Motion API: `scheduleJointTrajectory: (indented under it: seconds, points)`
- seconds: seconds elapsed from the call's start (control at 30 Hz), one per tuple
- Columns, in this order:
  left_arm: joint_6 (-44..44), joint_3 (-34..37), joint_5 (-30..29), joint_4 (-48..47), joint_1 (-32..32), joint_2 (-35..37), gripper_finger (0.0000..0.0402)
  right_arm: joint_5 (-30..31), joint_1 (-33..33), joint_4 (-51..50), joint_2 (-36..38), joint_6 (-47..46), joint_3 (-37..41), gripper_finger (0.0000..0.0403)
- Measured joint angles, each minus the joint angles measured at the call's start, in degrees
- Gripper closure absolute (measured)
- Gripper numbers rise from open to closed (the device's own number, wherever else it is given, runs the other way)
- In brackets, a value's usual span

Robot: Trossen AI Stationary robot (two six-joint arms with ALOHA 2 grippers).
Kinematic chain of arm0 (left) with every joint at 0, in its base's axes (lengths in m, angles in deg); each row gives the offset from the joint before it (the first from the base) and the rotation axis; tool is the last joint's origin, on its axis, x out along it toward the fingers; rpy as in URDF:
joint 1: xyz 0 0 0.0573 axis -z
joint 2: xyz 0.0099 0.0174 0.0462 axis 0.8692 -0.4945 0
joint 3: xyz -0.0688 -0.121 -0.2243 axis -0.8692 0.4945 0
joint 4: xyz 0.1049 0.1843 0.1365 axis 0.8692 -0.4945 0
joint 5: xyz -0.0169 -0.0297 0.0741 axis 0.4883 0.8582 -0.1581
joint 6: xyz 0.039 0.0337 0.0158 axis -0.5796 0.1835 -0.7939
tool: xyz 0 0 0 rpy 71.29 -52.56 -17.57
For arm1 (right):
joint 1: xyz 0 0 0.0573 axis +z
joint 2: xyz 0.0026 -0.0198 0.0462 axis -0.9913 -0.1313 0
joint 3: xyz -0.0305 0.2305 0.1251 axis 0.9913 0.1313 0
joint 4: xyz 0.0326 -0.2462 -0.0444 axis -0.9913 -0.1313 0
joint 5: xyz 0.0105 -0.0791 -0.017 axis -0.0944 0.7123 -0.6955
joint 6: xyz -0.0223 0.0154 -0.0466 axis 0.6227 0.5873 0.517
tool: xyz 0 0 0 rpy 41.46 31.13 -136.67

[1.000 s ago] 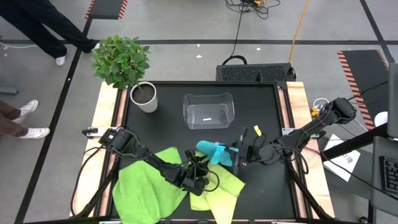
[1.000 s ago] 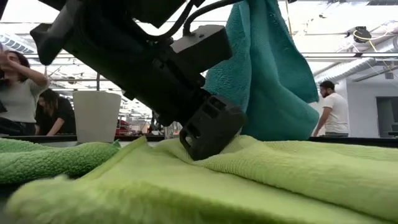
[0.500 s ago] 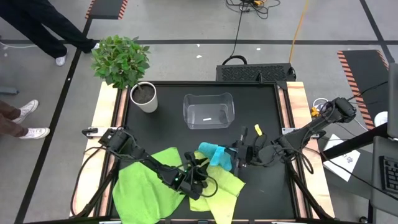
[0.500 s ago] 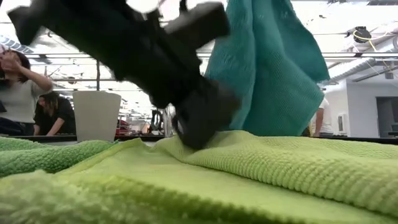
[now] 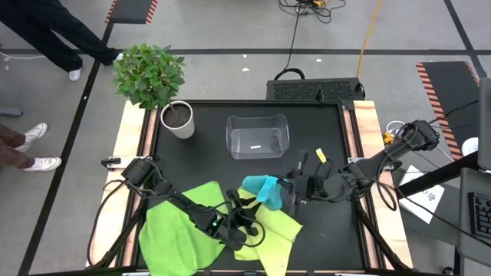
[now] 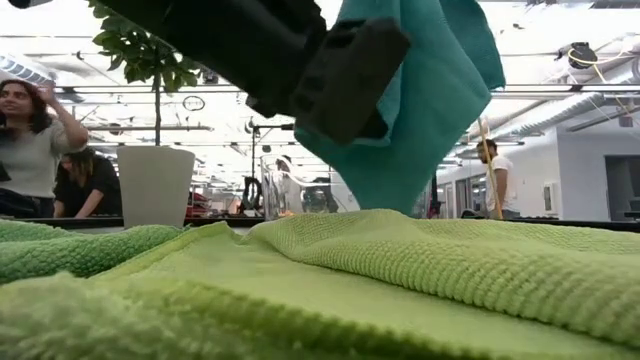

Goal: Fold microfiber towels
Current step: Fold the blue towel

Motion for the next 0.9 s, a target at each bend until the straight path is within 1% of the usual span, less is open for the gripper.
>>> scheduleJointTrajectory:
  seconds: [0.17, 0.33, 0.43, 0.57, 0.83, 0.9]
  points:
    - [-4.04, -0.02, -3.69, 4.53, 1.4, 0.0, 0.0288, 0.07, -0.38, 1.32, 0.0, 1.27, 0.0, 0.0403]
    - [-4.5, -0.12, -5.87, 7.25, 1.99, 0.0, 0.0289, 0.05, -1.04, 2.55, -0.06, 1.85, 0.0, 0.0403]
    - [-4.93, -0.92, -7.96, 7.18, 1.39, 0.0, 0.0289, 0.09, -1.6, 4.79, -1.09, 2.94, 0.0, 0.0403]
    - [-5.3, -2.94, -8.45, 7.16, 0.35, 0.0, 0.0289, 0.04, -1.64, 7.8, -2.21, 4.56, 0.0, 0.0403]
    - [-10.96, -7.22, -17.26, 6.65, 1.02, 0.02, 0.0289, 0.04, -1.74, 6.99, -2.4, 4.39, 0.0, 0.0403]
    - [-11.0, -7.58, -17.59, 6.31, 0.9, 0.04, 0.0289, 0.04, -1.44, 6.96, -2.4, 4.34, 0.0, 0.0403]
